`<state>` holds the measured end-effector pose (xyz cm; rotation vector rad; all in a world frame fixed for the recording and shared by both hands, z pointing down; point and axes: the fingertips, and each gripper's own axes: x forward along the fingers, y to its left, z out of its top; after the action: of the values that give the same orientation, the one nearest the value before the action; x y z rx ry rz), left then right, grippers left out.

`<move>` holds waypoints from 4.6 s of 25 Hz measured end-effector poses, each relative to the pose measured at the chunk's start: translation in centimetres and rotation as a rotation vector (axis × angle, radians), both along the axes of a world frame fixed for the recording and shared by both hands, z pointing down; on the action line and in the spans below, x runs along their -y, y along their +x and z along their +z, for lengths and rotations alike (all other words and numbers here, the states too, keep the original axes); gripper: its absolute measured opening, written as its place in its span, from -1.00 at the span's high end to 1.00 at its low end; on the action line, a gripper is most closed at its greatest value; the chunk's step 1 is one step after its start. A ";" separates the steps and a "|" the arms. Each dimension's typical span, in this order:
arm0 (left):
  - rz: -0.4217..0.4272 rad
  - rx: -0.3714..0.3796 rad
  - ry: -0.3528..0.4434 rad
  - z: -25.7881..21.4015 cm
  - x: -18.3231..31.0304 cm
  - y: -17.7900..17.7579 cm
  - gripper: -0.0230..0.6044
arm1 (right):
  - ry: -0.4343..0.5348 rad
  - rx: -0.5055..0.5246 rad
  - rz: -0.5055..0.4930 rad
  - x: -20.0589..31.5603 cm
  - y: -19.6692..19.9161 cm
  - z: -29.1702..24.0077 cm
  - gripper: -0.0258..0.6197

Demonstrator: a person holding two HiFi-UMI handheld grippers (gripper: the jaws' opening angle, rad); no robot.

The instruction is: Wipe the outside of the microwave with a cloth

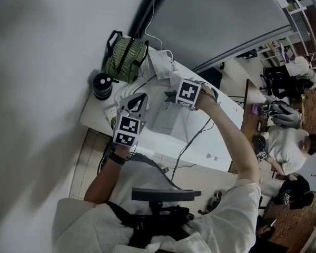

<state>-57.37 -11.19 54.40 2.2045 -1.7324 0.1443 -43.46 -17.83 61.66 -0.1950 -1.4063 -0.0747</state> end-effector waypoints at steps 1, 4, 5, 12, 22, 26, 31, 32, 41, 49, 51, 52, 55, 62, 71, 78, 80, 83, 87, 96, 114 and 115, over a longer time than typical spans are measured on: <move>0.006 0.000 -0.002 0.0 0.1 0.0 0.84 | 0.025 0.020 0.044 1.8 0.0 -0.1 0.85; 0.022 0.000 -0.011 0.1 0.6 0.1 0.84 | 0.160 0.073 0.124 8.5 0.4 -0.9 0.85; 0.025 -0.001 -0.016 0.1 0.8 0.2 0.84 | 0.204 0.085 0.136 10.5 0.6 -1.4 0.85; 0.078 -0.005 -0.024 -0.4 2.9 2.8 0.84 | 0.225 0.205 0.260 14.0 4.6 -4.8 0.85; 0.212 0.017 0.028 -5.6 7.0 17.5 0.84 | -0.077 0.424 0.125 -3.6 16.4 -7.1 0.85; 0.270 0.062 0.076 -8.6 7.4 28.0 0.84 | -0.179 0.546 0.123 -8.9 25.3 -8.6 0.85; 0.242 0.148 0.064 -9.5 7.2 43.9 0.84 | -0.114 0.702 0.166 -8.9 41.5 -11.0 0.85; 0.228 0.166 0.049 -9.2 7.2 47.1 0.84 | -0.109 0.728 0.187 -8.4 45.1 -11.2 0.85; 0.249 0.242 -0.033 -8.5 5.8 68.2 0.84 | 0.053 0.879 0.377 -0.5 69.2 -11.0 0.85; 0.275 0.279 -0.044 -8.2 4.9 74.0 0.84 | 0.357 0.828 0.585 13.6 77.0 -6.3 0.85; 0.279 0.283 -0.040 -8.3 4.9 74.8 0.84 | 0.326 0.834 0.560 13.5 76.1 -4.6 0.85; 0.282 0.286 -0.037 -8.4 5.0 75.2 0.84 | 0.296 0.833 0.517 12.4 75.5 -4.0 0.85; 0.283 0.301 -0.035 -8.3 5.1 76.1 0.84 | 0.219 0.745 0.364 7.1 75.3 -1.6 0.85; 0.278 0.301 -0.059 -6.9 6.3 75.9 0.84 | -0.129 0.668 0.087 -10.6 74.5 2.3 0.85; 0.308 0.298 -0.074 -5.9 8.1 77.7 0.84 | -0.207 0.628 0.163 -10.8 76.1 6.2 0.85; 0.310 0.306 -0.074 -5.7 8.7 78.2 0.84 | -0.048 0.574 0.276 3.8 76.8 9.6 0.85; 0.301 0.304 -0.078 -5.7 8.5 77.8 0.84 | -0.022 0.579 0.312 7.2 76.3 10.3 0.85; 0.282 0.316 -0.073 -5.5 8.5 77.3 0.84 | -0.015 0.602 0.385 11.4 75.5 11.5 0.85; 0.252 0.334 -0.074 -4.9 8.6 76.3 0.84 | 0.173 0.673 0.521 19.1 75.1 11.3 0.85; 0.246 0.325 -0.100 -3.5 8.2 74.9 0.84 | 0.085 0.685 0.456 12.6 72.0 14.4 0.85; 0.330 0.317 -0.120 -2.0 7.9 78.8 0.84 | -0.193 0.518 0.152 -5.8 75.4 17.9 0.85; 0.325 0.320 -0.120 -2.1 7.8 78.8 0.84 | -0.129 0.526 0.186 -2.5 75.4 17.9 0.85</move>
<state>21.46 -18.95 52.26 2.4576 -1.4466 0.6942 31.96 -15.33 79.59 -0.1555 -1.9498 0.1290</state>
